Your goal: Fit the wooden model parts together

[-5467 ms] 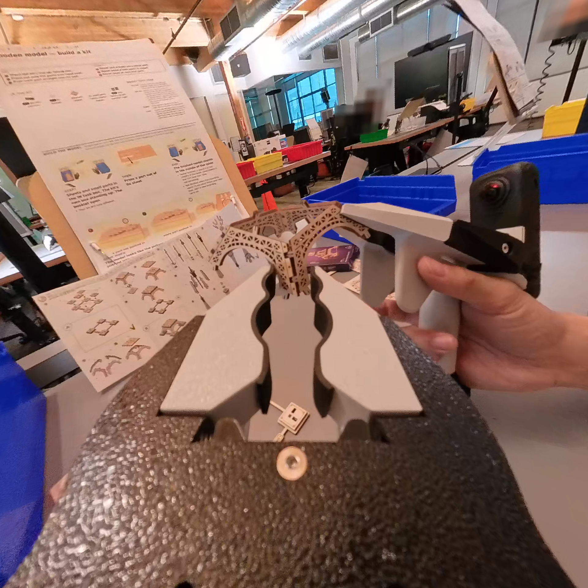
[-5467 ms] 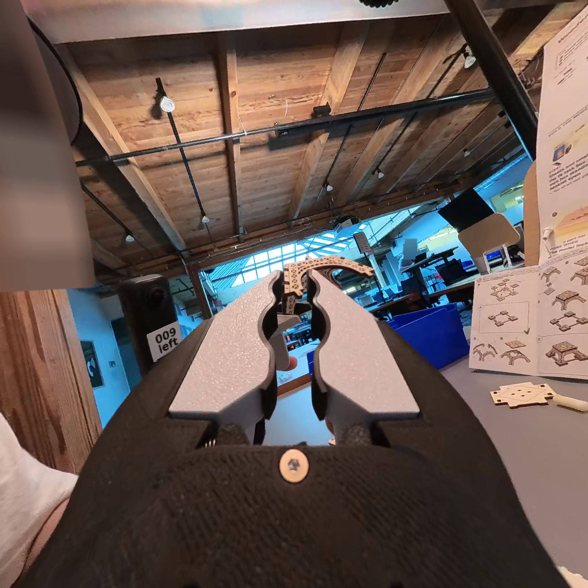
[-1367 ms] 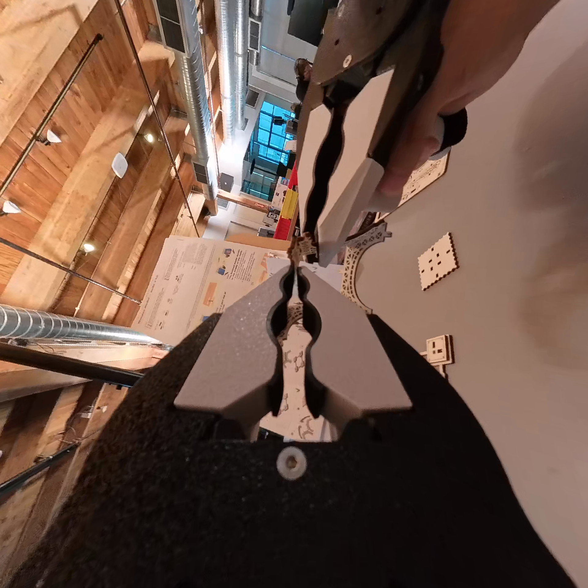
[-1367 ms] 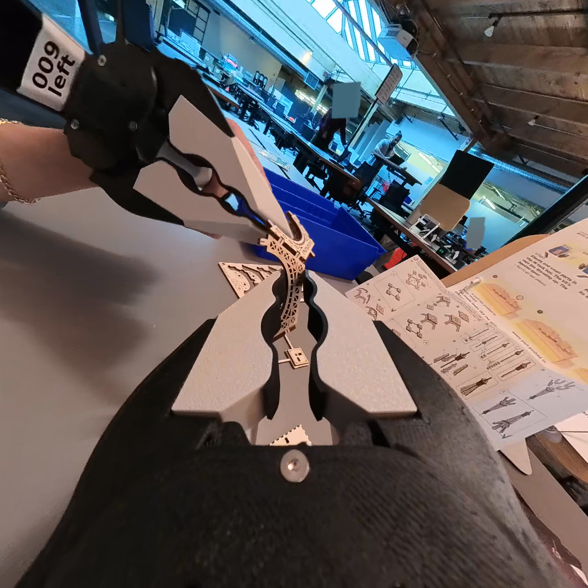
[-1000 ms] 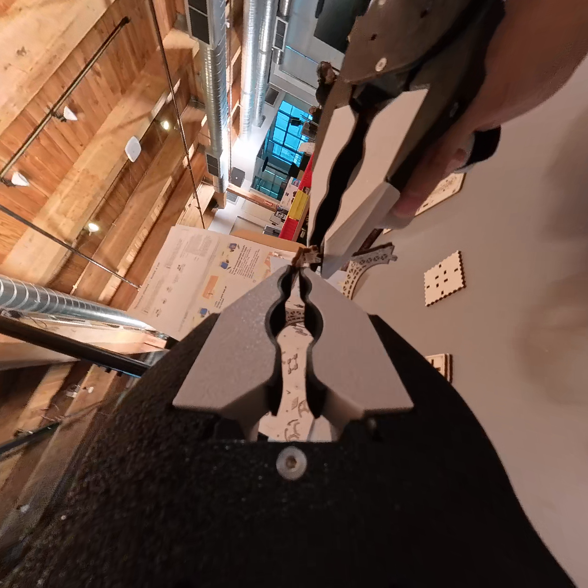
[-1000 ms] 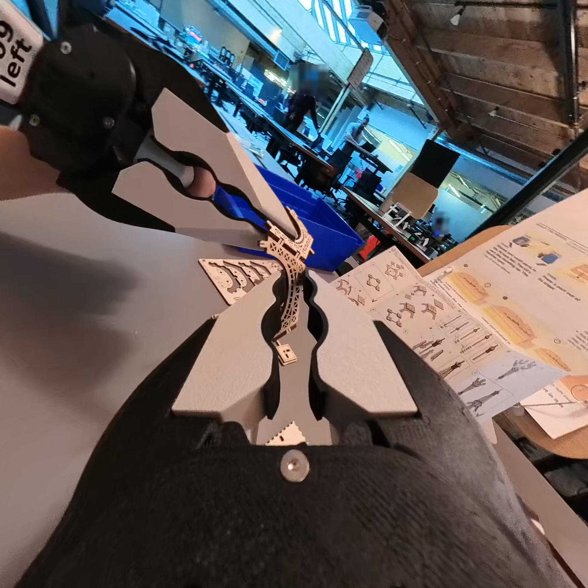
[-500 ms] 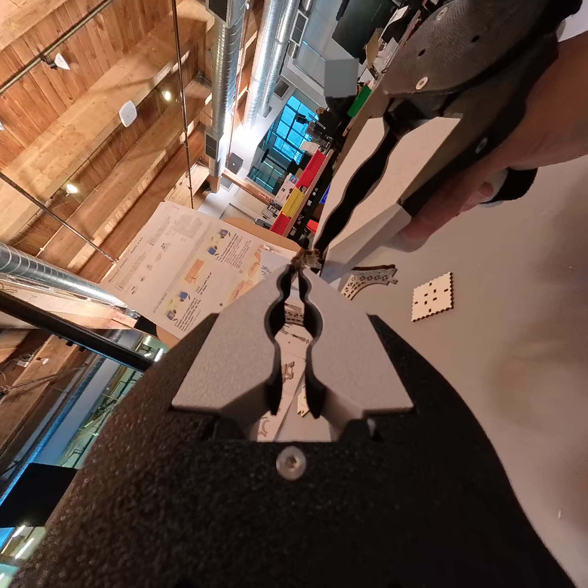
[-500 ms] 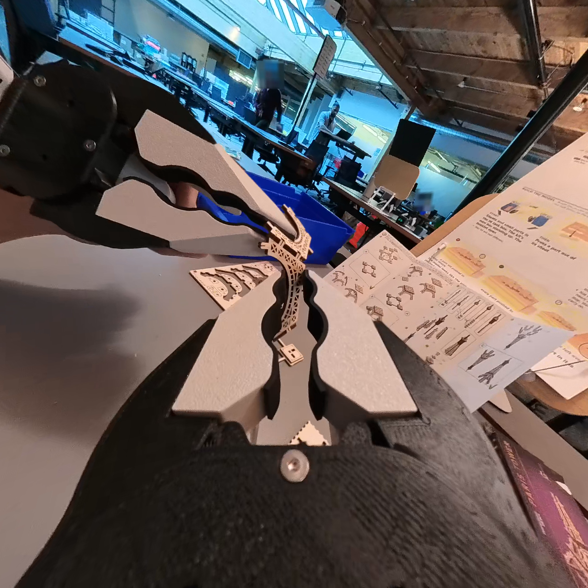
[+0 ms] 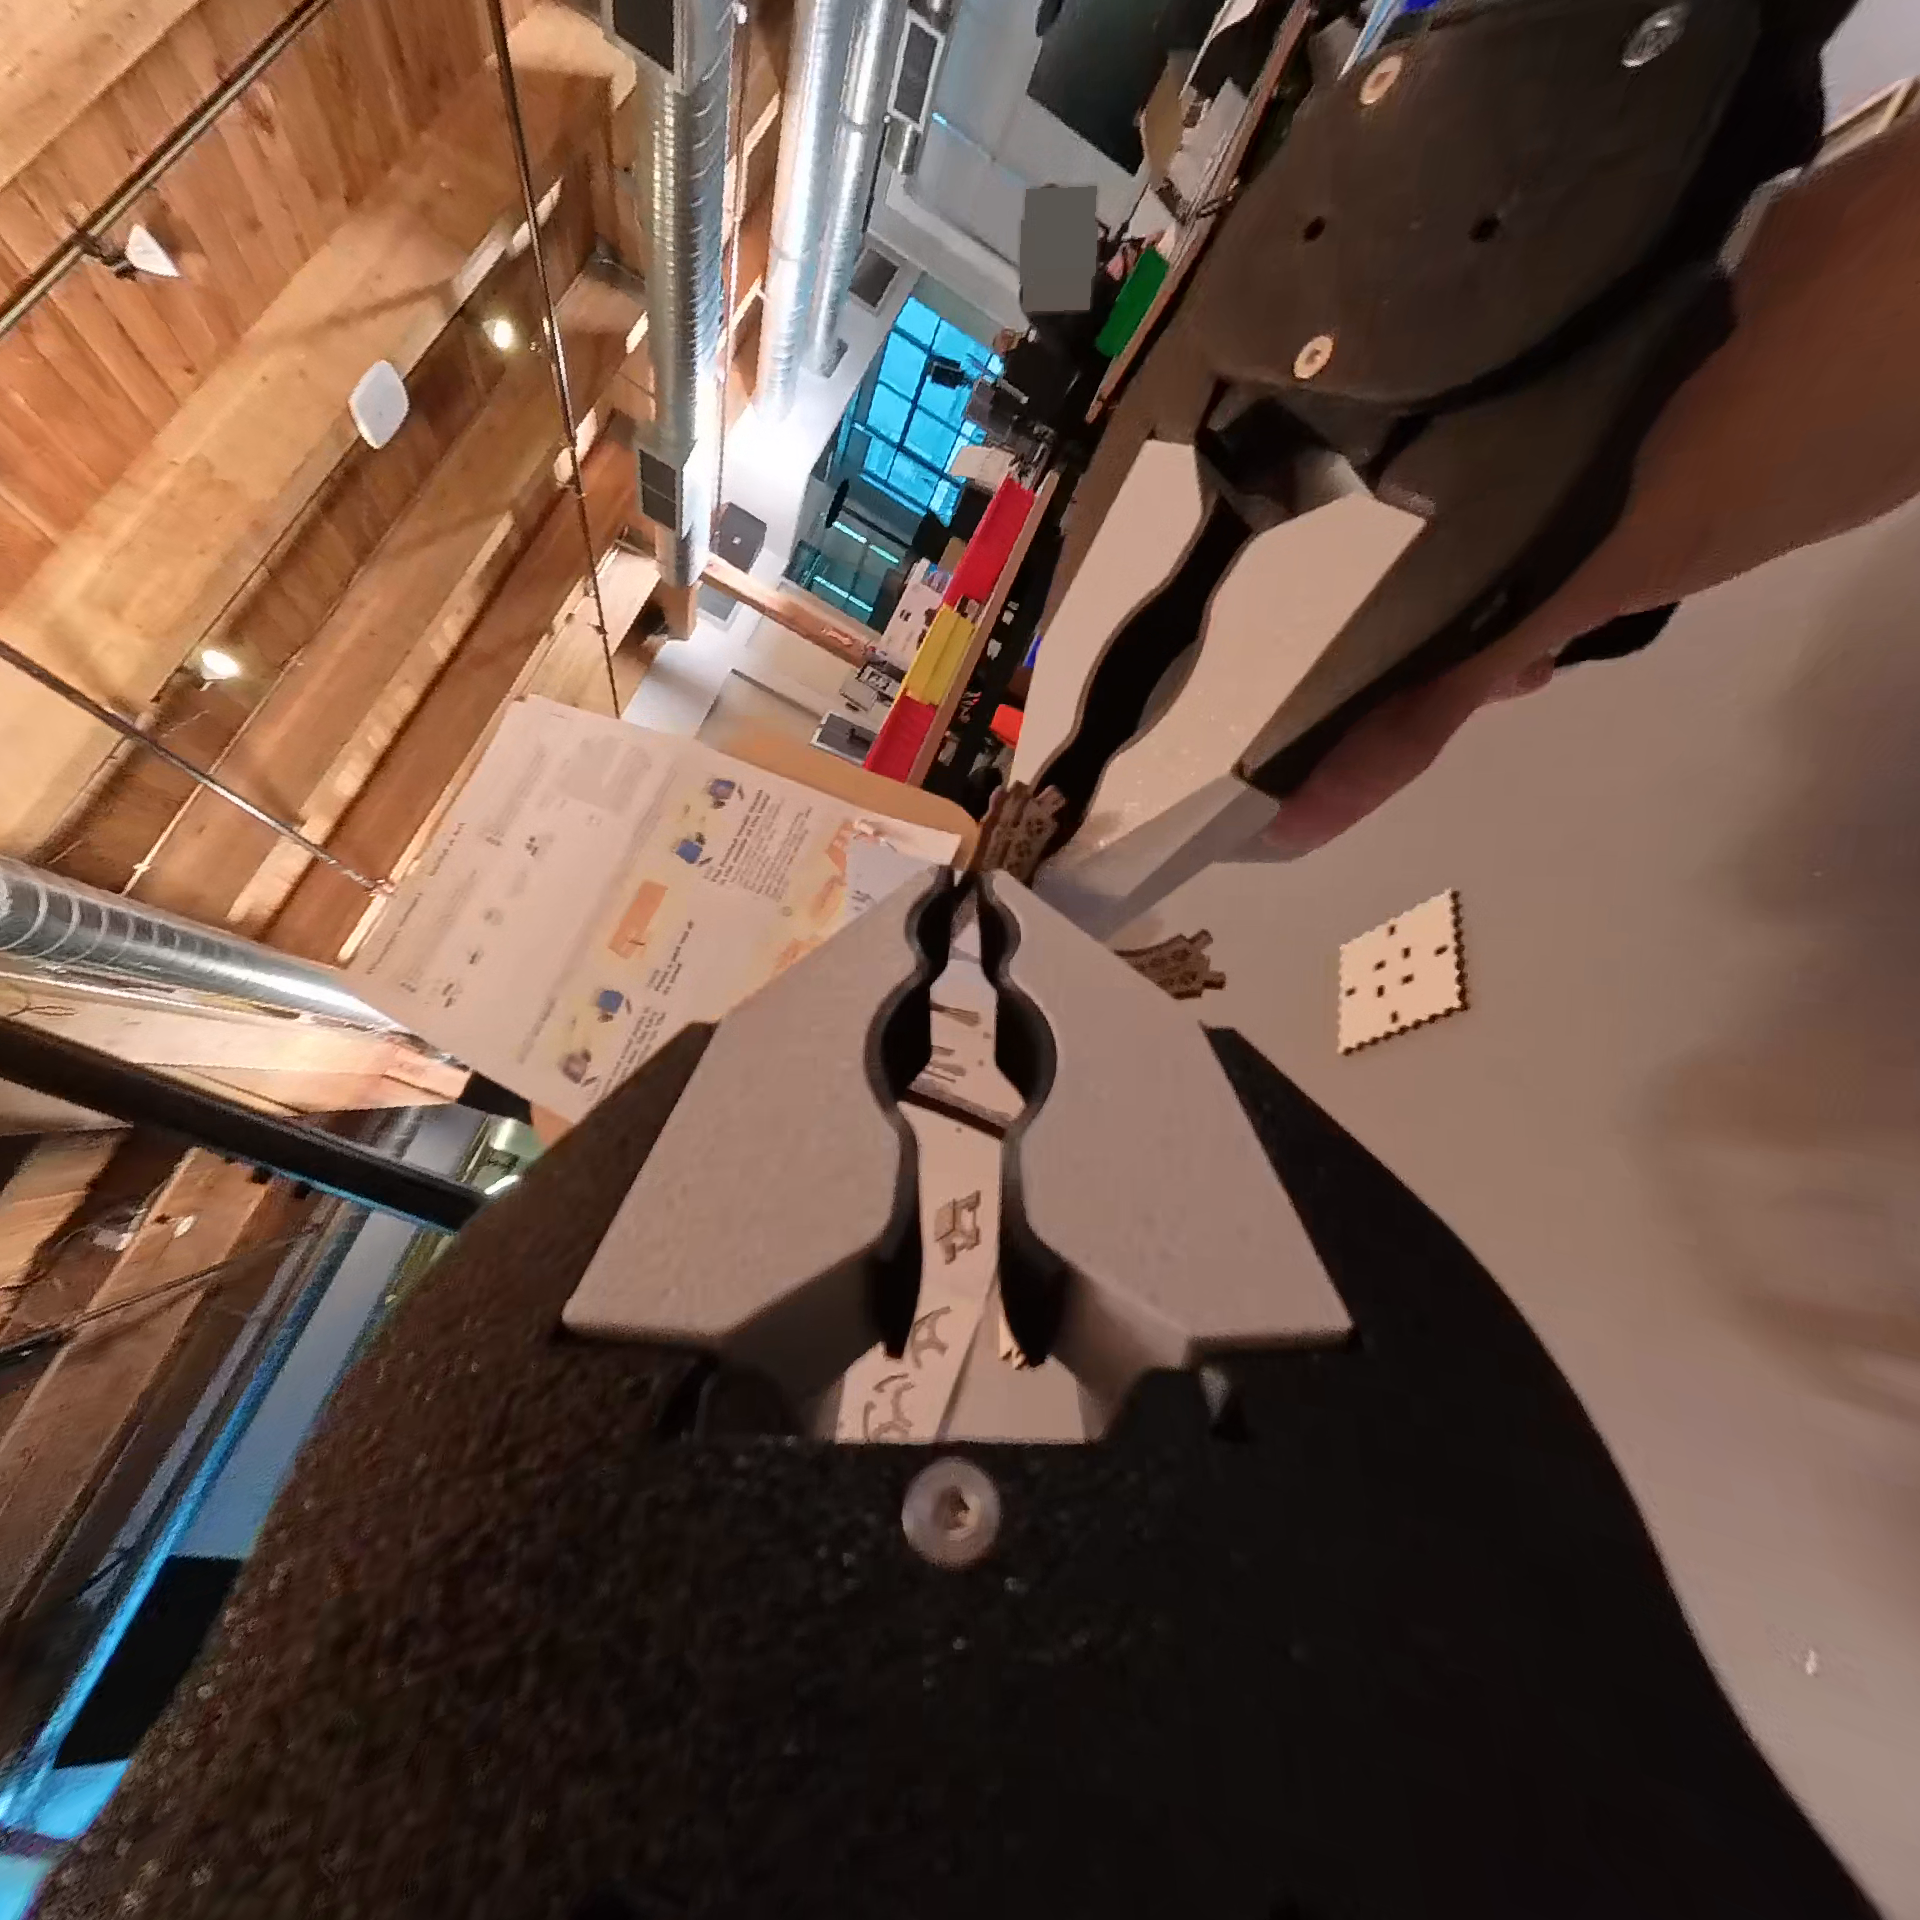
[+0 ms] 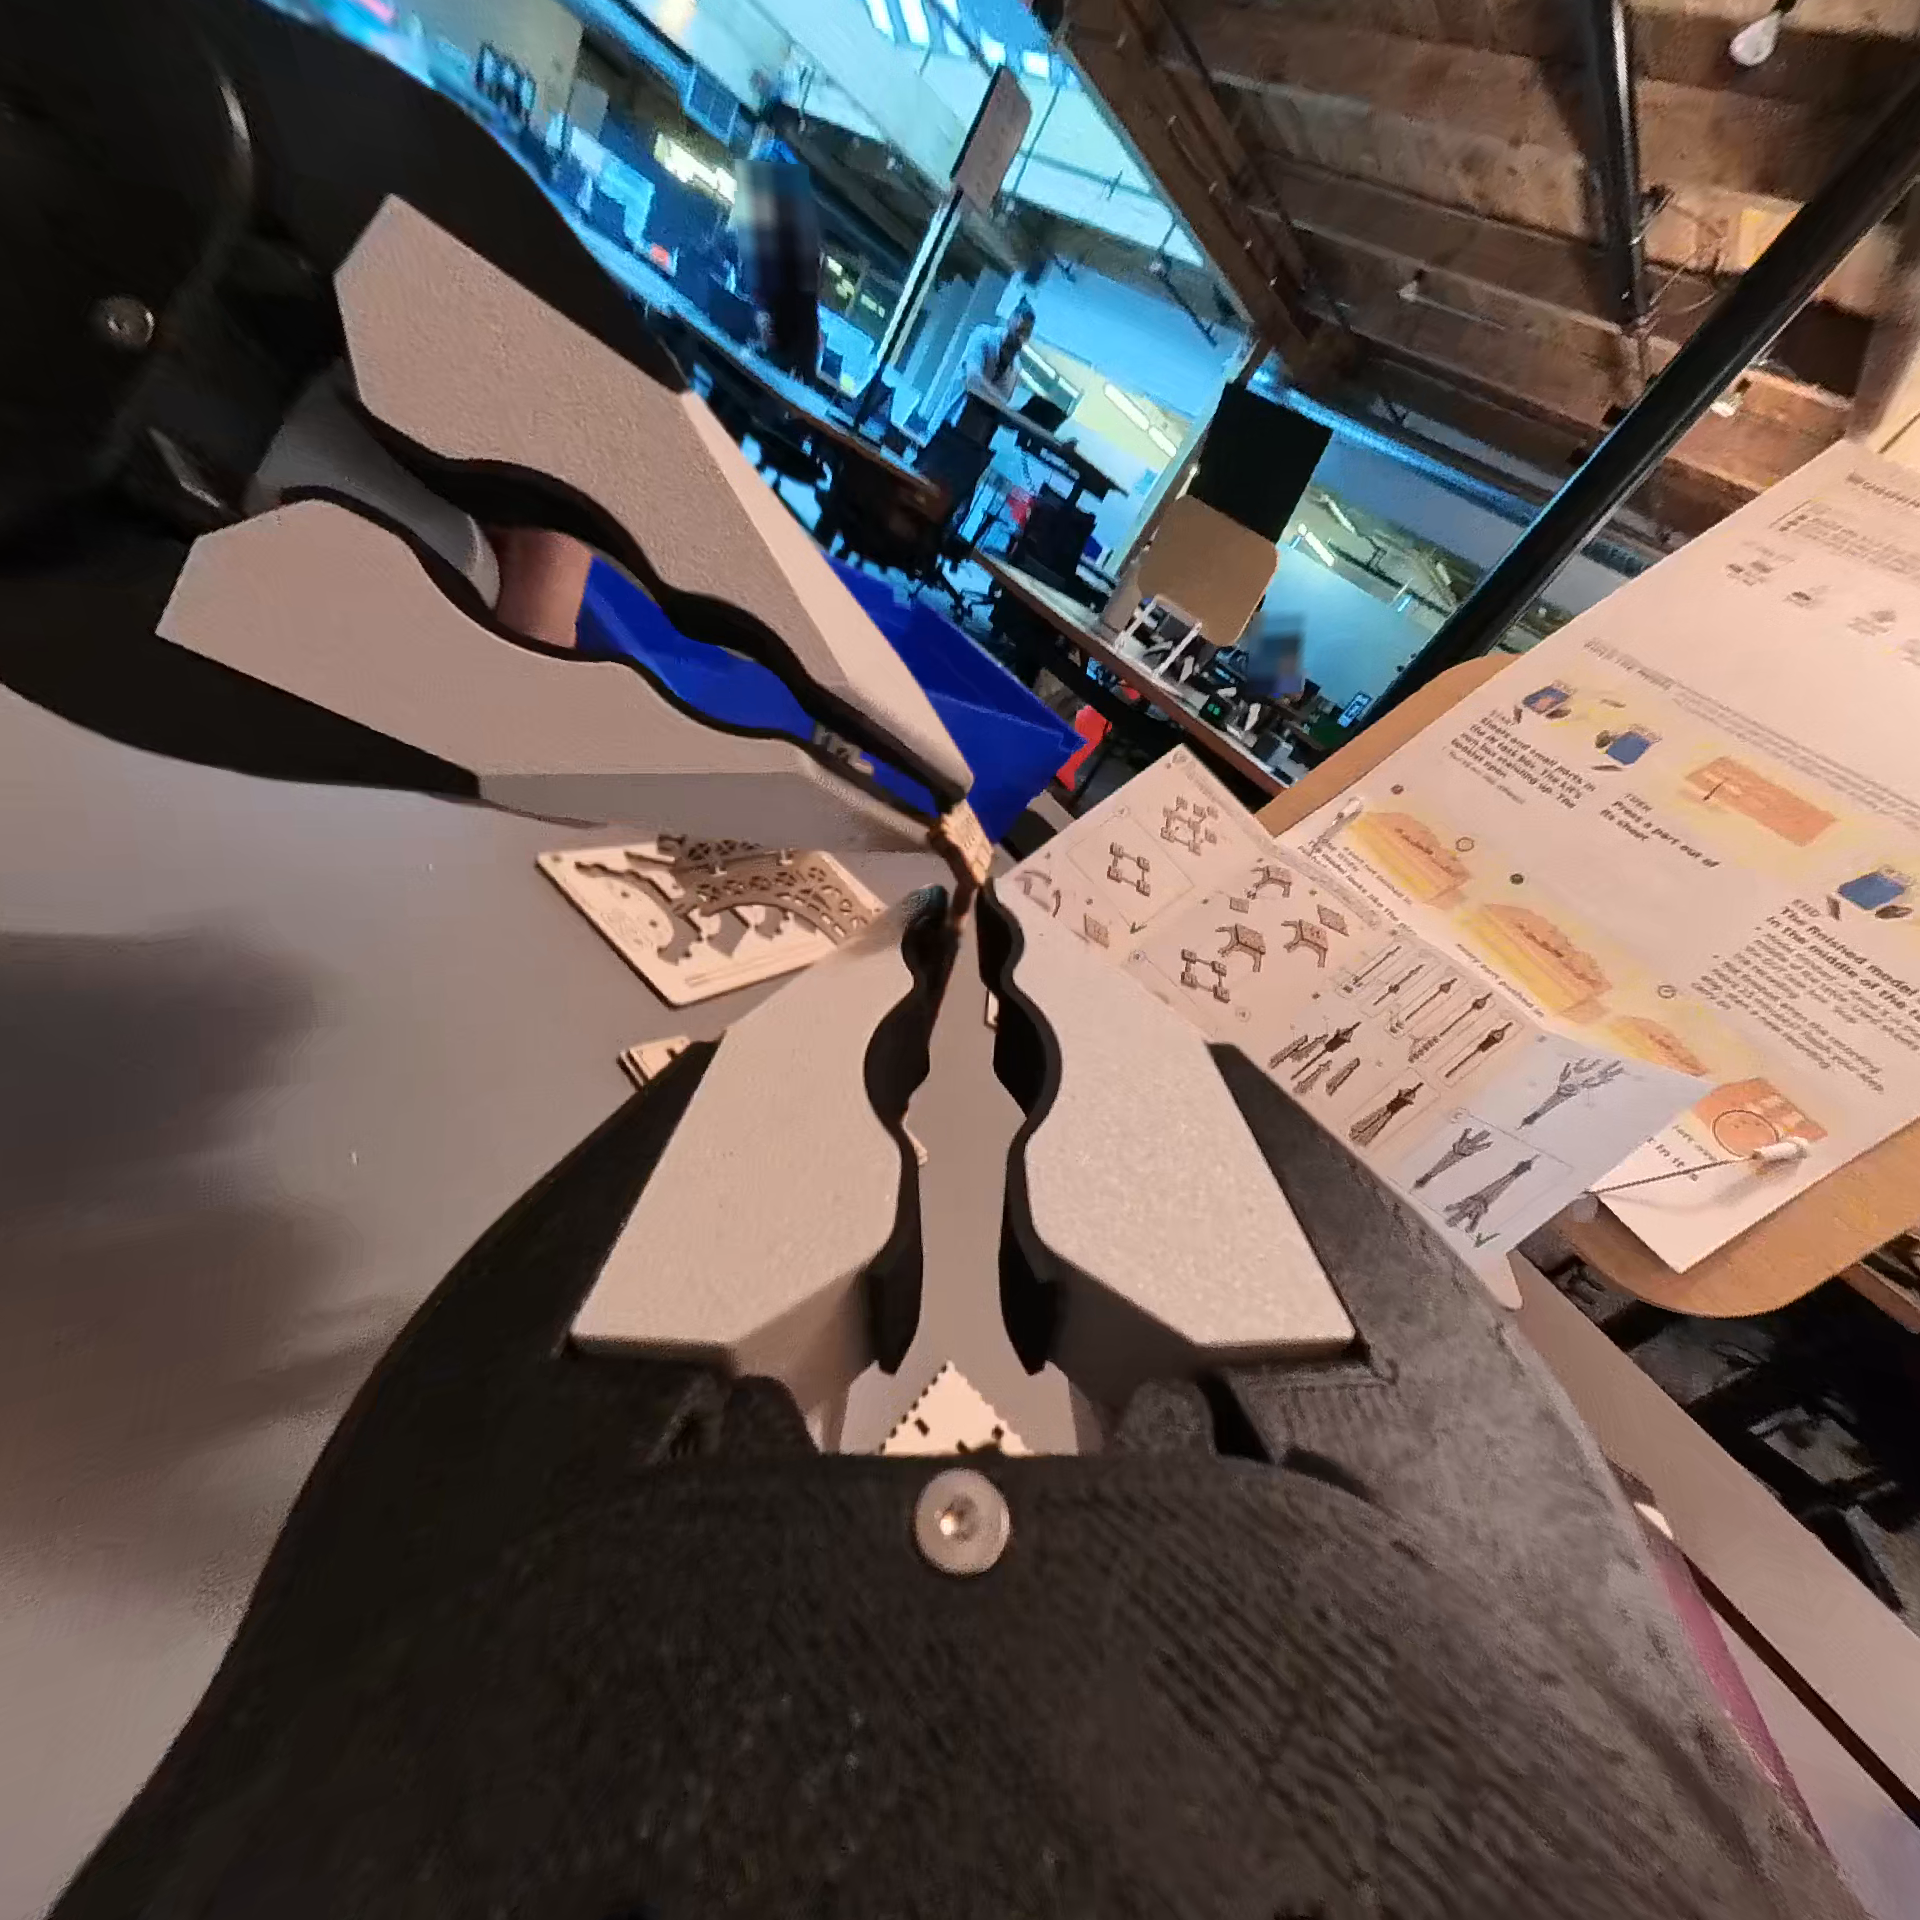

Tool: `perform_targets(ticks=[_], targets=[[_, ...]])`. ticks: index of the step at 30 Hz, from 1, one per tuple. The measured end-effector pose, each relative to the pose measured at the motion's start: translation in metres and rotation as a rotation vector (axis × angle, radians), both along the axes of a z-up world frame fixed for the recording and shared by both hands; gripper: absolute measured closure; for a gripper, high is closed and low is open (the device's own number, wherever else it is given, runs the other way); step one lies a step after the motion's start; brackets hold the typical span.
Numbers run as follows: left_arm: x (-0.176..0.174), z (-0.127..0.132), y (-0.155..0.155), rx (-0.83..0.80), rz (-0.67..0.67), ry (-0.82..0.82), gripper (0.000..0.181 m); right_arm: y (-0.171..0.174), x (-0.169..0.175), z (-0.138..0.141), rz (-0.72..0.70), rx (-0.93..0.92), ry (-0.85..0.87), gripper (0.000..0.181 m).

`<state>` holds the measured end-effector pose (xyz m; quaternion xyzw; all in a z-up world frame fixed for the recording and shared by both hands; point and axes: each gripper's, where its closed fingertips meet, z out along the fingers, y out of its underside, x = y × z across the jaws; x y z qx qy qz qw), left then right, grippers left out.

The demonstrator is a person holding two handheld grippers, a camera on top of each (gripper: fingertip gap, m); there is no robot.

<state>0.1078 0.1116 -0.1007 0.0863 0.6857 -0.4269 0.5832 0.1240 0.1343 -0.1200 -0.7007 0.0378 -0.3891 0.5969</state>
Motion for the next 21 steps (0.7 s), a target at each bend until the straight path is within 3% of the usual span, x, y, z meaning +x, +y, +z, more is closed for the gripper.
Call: perform_targets(ticks=[3, 5, 11, 14, 17, 21], targets=[[0.002, -0.001, 0.000, 0.052, 0.037, -0.058, 0.179, -0.005, 0.005, 0.001, -0.046, -0.013, -0.027, 0.178], [0.001, -0.002, -0.002, 0.075, 0.034, -0.086, 0.164, -0.010, 0.011, 0.000, -0.099, -0.045, -0.077, 0.180], [-0.011, 0.018, 0.002, -0.024, -0.014, 0.049, 0.161, -0.024, 0.018, 0.012, -0.221, -0.208, -0.365, 0.181], [-0.005, 0.020, 0.019, -0.093, 0.021, 0.244, 0.162, -0.017, 0.007, 0.011, -0.151, -0.293, -0.536, 0.181], [-0.013, -0.001, 0.024, -0.091, -0.053, 0.510, 0.153, -0.008, -0.011, 0.005, -0.033, -0.365, -0.686, 0.181], [-0.028, -0.026, 0.025, -0.064, -0.156, 0.742, 0.150, -0.001, -0.028, -0.001, 0.086, -0.376, -0.728, 0.181]])
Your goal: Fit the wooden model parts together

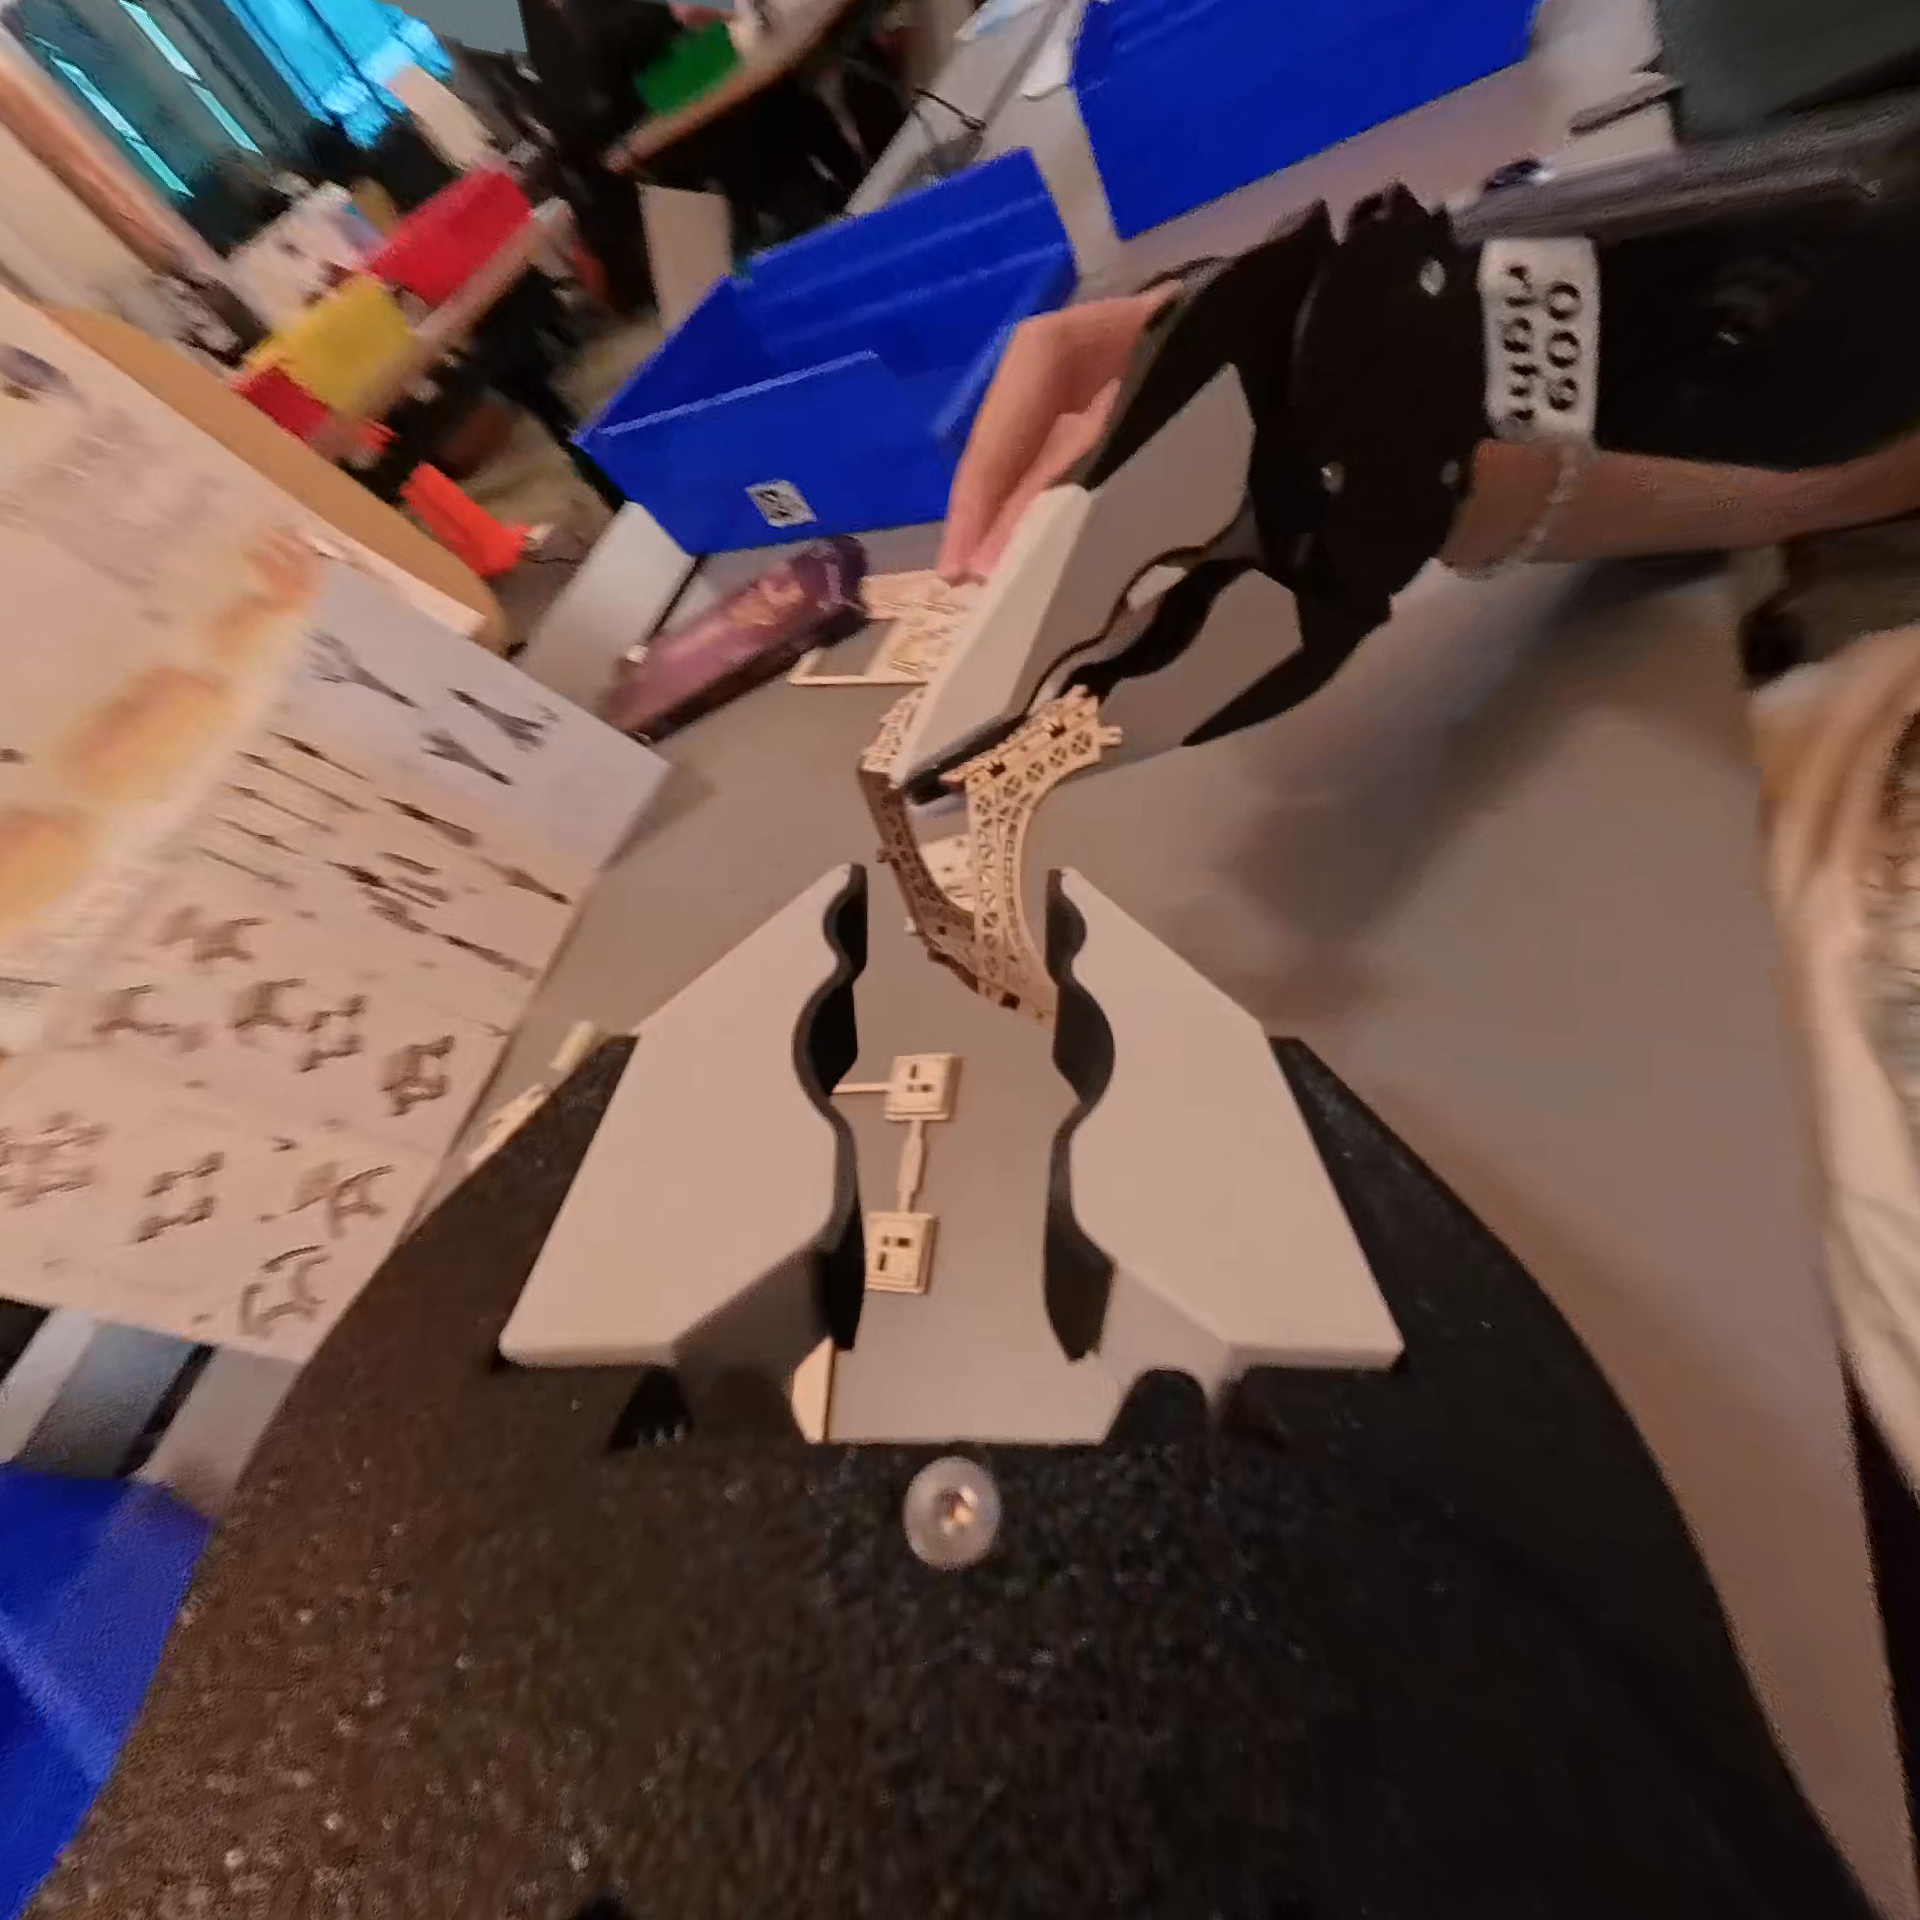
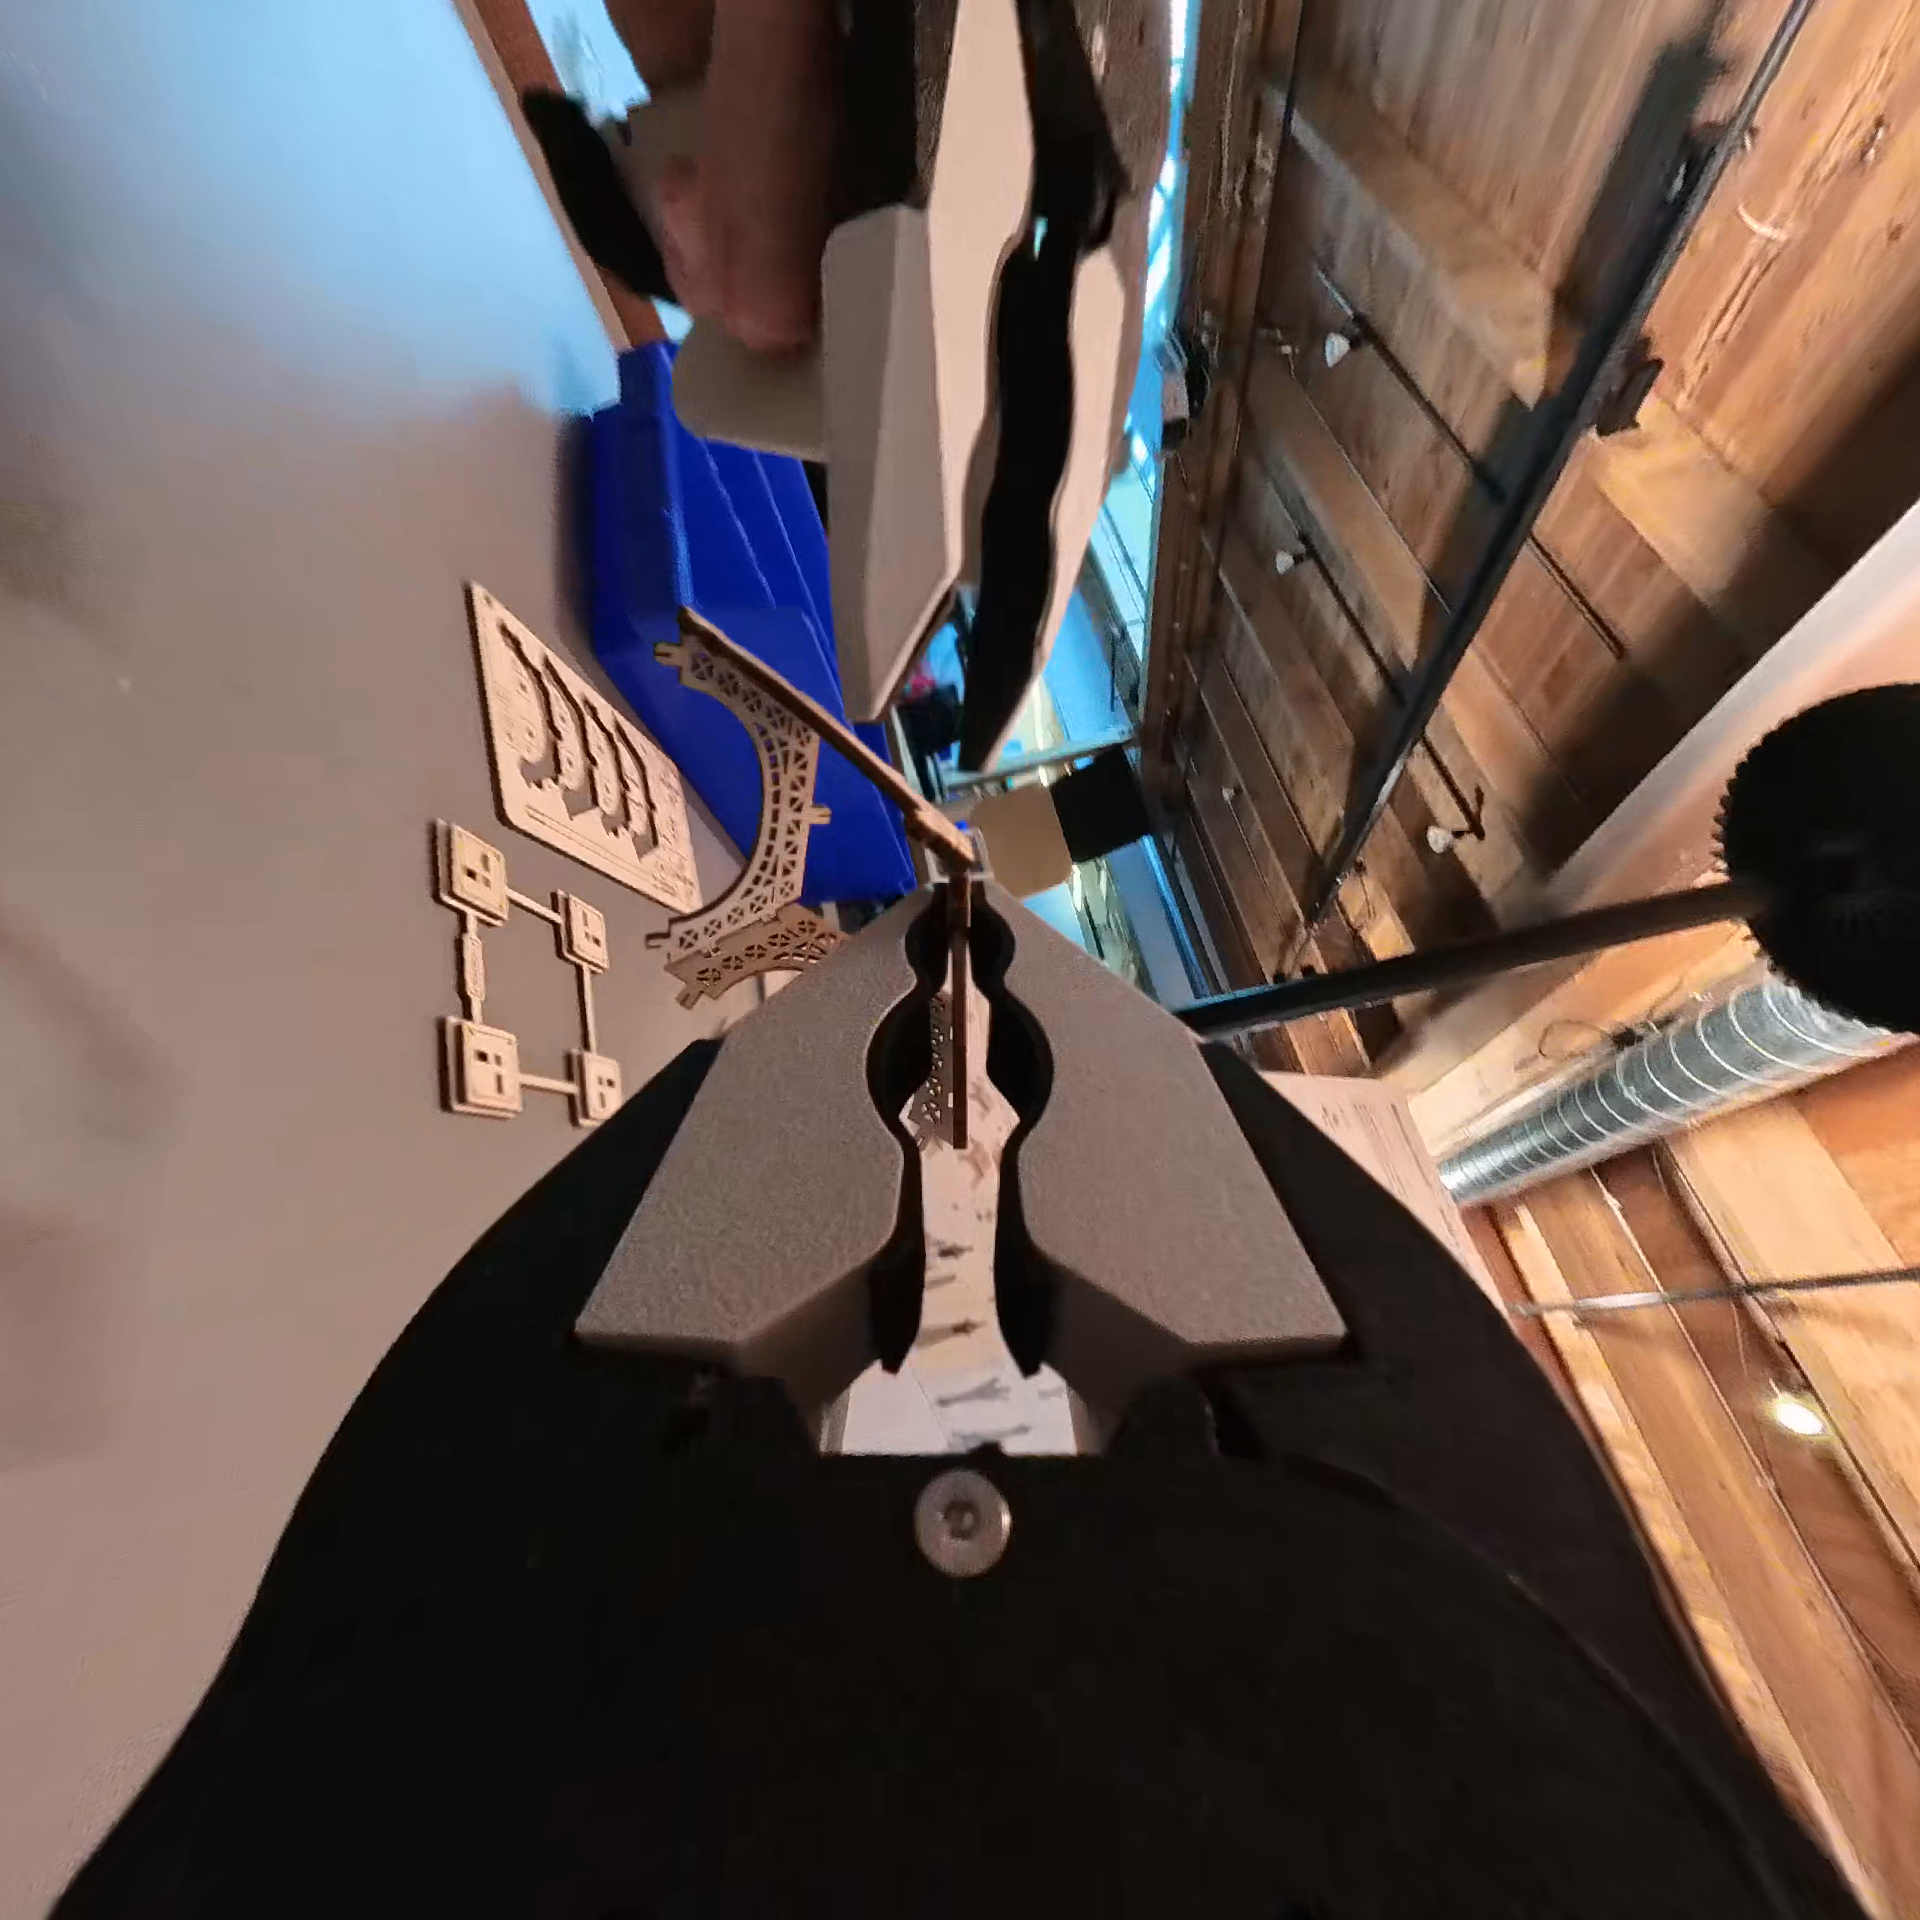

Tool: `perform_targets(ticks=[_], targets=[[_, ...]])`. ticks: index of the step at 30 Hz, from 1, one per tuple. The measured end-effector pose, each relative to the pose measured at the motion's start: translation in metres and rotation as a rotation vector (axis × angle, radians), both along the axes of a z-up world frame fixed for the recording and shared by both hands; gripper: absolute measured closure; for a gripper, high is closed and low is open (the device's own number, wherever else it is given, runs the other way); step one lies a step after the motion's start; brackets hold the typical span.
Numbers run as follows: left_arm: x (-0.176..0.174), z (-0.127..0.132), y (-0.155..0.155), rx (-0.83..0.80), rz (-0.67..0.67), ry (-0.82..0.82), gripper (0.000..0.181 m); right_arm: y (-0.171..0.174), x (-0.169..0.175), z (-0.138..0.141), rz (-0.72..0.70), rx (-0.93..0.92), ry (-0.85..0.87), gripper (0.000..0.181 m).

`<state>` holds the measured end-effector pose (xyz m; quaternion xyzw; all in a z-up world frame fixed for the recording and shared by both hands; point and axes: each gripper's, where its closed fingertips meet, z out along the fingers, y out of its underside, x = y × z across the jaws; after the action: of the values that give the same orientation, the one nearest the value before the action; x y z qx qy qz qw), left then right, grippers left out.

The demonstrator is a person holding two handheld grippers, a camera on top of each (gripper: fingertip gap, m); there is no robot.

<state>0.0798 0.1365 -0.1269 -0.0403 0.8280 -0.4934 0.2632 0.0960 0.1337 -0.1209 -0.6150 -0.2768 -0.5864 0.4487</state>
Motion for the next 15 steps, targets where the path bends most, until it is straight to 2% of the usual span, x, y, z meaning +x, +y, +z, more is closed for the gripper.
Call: perform_targets(ticks=[3, 6, 10, 11, 12, 13, 15], targets=[[-0.007, -0.013, -0.004, 0.049, -0.048, 0.042, 0.151, 0.007, -0.014, -0.004, 0.094, -0.015, 0.029, 0.181], [-0.014, -0.026, -0.011, 0.100, -0.096, 0.076, 0.168, 0.010, -0.018, -0.008, 0.121, -0.021, 0.050, 0.181], [-0.002, -0.029, -0.012, 0.118, -0.044, 0.032, 0.168, 0.007, -0.012, -0.011, 0.135, -0.007, 0.151, 0.176], [0.005, -0.025, -0.012, 0.113, -0.007, 0.004, 0.168, 0.005, -0.008, -0.012, 0.139, 0.013, 0.215, 0.171], [0.013, -0.020, -0.009, 0.105, 0.043, -0.040, 0.168, 0.003, -0.002, -0.015, 0.133, 0.027, 0.307, 0.150], [0.021, -0.014, -0.007, 0.098, 0.096, -0.087, 0.169, 0.001, 0.004, -0.016, 0.123, 0.051, 0.406, 0.137], [0.033, -0.001, -0.003, 0.092, 0.194, -0.185, 0.169, -0.003, 0.010, -0.011, 0.156, 0.143, 0.586, 0.126]])
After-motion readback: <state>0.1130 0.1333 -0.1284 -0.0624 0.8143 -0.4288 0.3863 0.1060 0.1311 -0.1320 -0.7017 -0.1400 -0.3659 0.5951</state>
